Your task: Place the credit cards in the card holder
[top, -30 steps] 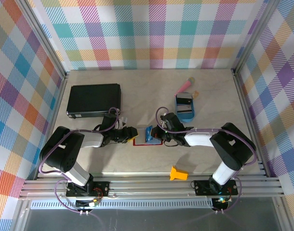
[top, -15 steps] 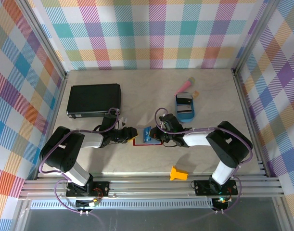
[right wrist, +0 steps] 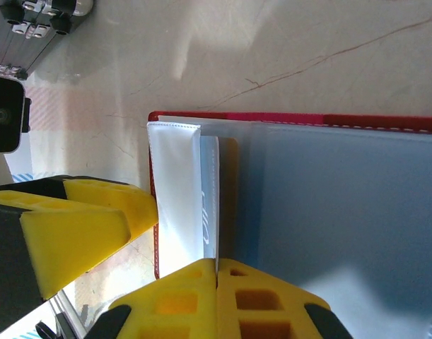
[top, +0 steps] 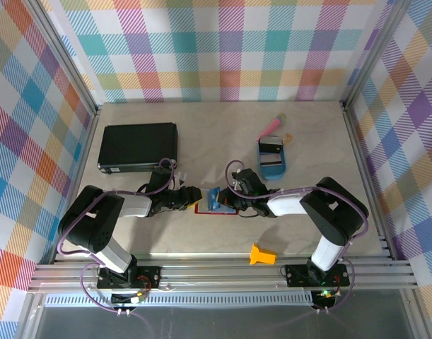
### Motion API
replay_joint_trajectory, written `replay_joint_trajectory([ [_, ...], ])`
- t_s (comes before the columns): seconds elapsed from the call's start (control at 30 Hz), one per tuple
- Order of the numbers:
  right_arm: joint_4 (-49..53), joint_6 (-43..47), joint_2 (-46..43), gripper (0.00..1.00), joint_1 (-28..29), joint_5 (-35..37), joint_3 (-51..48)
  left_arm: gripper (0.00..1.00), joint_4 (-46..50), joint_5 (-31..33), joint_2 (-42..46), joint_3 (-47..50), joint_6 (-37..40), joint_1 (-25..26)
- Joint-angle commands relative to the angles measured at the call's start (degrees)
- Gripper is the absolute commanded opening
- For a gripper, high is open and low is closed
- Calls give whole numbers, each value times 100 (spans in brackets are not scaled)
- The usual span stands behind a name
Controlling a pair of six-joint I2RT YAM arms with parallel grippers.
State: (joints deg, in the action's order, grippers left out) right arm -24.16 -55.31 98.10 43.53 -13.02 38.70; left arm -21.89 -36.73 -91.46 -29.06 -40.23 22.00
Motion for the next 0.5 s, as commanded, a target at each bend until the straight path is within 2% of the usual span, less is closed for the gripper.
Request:
replay_joint_trajectory([
  [0.0, 61, -76, 156, 0, 110, -74, 6, 39, -26, 68, -74, 128, 45, 41],
  [0.2, -289, -310, 155, 0, 125, 192, -150, 40, -34, 70, -65, 148, 37, 41],
  [0.47, -305, -352, 296, 0, 200, 115, -69, 40, -191, 7, -188, 146, -45, 41],
])
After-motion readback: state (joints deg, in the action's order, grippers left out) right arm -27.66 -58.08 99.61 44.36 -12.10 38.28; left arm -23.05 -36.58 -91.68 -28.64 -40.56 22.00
